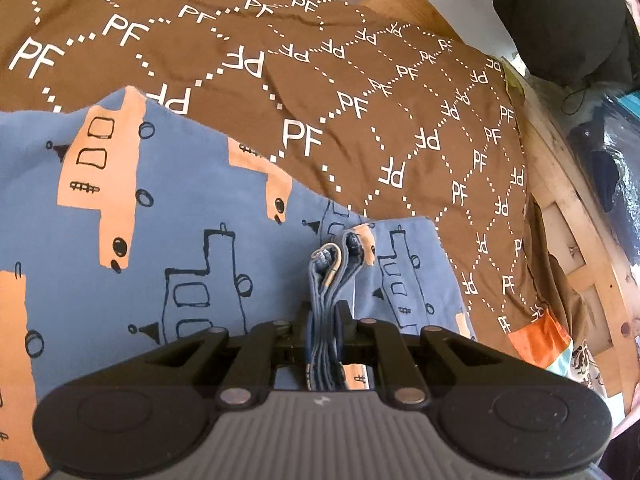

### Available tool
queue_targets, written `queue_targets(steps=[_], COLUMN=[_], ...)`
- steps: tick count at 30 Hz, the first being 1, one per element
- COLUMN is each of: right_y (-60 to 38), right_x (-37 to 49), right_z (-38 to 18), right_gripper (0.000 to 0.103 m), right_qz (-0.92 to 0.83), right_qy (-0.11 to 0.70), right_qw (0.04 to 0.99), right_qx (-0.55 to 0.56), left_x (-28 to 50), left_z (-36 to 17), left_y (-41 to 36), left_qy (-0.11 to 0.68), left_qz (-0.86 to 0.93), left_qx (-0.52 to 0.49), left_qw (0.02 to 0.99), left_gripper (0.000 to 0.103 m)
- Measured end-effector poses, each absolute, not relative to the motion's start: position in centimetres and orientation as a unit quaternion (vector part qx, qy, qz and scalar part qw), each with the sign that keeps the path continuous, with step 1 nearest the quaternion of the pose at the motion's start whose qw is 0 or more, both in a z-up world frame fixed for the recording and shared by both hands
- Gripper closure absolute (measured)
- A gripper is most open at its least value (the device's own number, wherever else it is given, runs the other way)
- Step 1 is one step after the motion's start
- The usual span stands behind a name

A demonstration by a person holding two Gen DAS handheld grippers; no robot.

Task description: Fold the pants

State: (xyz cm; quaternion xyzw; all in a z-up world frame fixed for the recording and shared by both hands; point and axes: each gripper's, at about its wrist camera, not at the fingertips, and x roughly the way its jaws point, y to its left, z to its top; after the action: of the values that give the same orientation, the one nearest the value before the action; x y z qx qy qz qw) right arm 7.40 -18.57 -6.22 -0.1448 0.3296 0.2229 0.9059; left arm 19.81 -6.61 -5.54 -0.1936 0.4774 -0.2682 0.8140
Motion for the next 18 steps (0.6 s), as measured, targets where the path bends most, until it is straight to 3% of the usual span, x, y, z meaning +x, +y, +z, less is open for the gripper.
queue_targets(steps=[18], right_y=[-18.46], right_x=[6.96], right_z=[-6.14], right_gripper=[0.085], right_qz=[0.213], right_qy=[0.321], right_qw=[0.909], right_qx=[-0.159], left_x=[19.66], left_z=[-5.46], left_y=[-6.29], left_qy=[0.481], left_qz=[-0.267], left_qx=[-0.200], left_qw=[0.811], left_gripper=[0.091])
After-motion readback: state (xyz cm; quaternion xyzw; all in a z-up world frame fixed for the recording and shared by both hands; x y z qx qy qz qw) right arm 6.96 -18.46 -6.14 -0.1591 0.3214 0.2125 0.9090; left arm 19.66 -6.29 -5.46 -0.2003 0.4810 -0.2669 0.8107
